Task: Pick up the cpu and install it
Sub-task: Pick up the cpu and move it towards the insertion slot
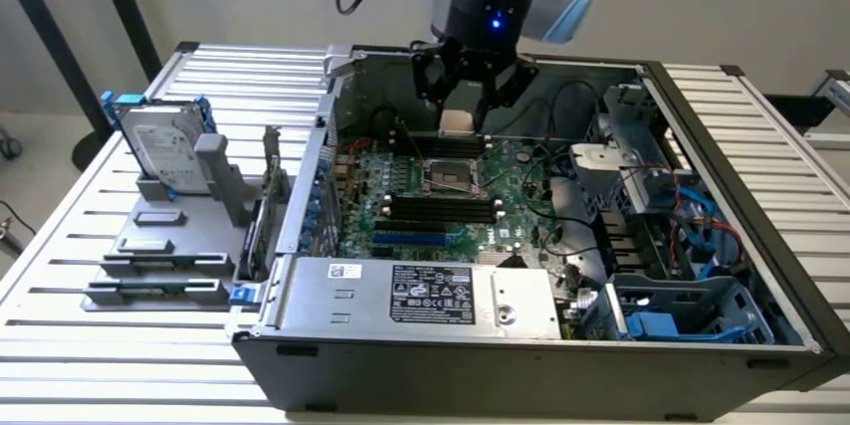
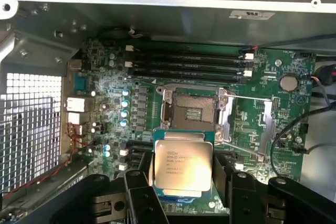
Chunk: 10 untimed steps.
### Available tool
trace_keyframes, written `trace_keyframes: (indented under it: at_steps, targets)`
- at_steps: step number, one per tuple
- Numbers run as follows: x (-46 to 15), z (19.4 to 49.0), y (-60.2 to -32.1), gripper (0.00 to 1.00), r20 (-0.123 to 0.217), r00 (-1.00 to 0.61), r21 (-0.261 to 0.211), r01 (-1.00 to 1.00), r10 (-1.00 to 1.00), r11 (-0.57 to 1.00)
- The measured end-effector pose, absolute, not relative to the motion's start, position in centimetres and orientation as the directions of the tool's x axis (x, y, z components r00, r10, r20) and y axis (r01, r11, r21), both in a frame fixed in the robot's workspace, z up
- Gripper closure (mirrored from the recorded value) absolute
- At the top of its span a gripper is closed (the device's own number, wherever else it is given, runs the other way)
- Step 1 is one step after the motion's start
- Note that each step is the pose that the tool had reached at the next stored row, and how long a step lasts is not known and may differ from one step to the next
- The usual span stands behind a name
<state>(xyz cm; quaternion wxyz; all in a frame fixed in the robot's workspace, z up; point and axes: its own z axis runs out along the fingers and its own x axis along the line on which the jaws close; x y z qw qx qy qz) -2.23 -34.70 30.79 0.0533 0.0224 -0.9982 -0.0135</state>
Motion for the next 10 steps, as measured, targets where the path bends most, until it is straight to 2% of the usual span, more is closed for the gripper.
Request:
trace_keyframes:
  at_steps: [10]
  targets:
    - [-1.6,30.0,-33.6,0.45,0.104,-0.994,0.029,-0.030,-0.033,0.999]
